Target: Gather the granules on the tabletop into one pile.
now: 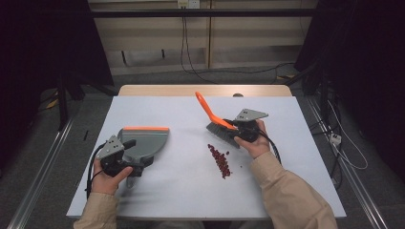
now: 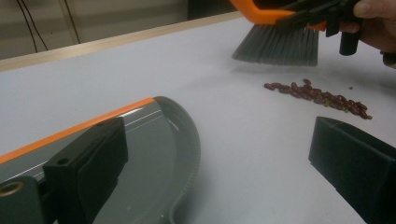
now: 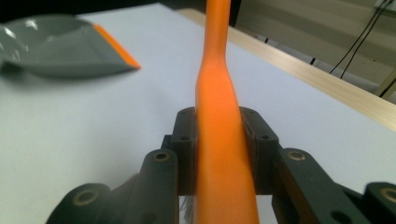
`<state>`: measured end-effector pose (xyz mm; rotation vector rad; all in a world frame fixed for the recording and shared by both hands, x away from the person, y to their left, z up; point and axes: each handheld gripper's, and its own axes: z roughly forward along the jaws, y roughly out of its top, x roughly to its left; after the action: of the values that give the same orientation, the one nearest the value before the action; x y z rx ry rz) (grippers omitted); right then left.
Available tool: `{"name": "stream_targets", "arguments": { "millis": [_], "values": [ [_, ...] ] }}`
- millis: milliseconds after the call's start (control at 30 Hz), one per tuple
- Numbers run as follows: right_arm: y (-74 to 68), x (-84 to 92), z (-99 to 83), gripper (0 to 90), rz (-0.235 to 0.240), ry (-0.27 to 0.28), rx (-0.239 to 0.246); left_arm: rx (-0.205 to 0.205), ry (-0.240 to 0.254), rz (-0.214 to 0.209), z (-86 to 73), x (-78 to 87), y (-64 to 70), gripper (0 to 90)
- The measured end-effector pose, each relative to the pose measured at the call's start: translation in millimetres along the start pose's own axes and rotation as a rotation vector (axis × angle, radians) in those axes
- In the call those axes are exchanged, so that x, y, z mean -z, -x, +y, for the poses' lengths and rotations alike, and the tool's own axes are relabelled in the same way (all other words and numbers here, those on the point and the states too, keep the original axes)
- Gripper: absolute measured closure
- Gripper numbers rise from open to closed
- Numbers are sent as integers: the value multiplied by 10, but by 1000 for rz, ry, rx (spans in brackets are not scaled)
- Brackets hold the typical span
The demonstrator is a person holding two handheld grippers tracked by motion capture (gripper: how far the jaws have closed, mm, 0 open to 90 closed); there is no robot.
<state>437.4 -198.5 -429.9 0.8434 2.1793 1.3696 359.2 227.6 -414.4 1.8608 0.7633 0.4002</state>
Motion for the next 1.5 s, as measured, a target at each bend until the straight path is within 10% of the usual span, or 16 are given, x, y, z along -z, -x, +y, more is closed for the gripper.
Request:
{"name": "stream_targets", "arguments": {
  "millis": [467,1500],
  "values": [
    [-275,52,-92,702,166,-71,185,5,-2,1,-8,11,1,44],
    [-593,309,-155,687,264,-91,172,4,5,7,0,29,22,43]
  ]
}}
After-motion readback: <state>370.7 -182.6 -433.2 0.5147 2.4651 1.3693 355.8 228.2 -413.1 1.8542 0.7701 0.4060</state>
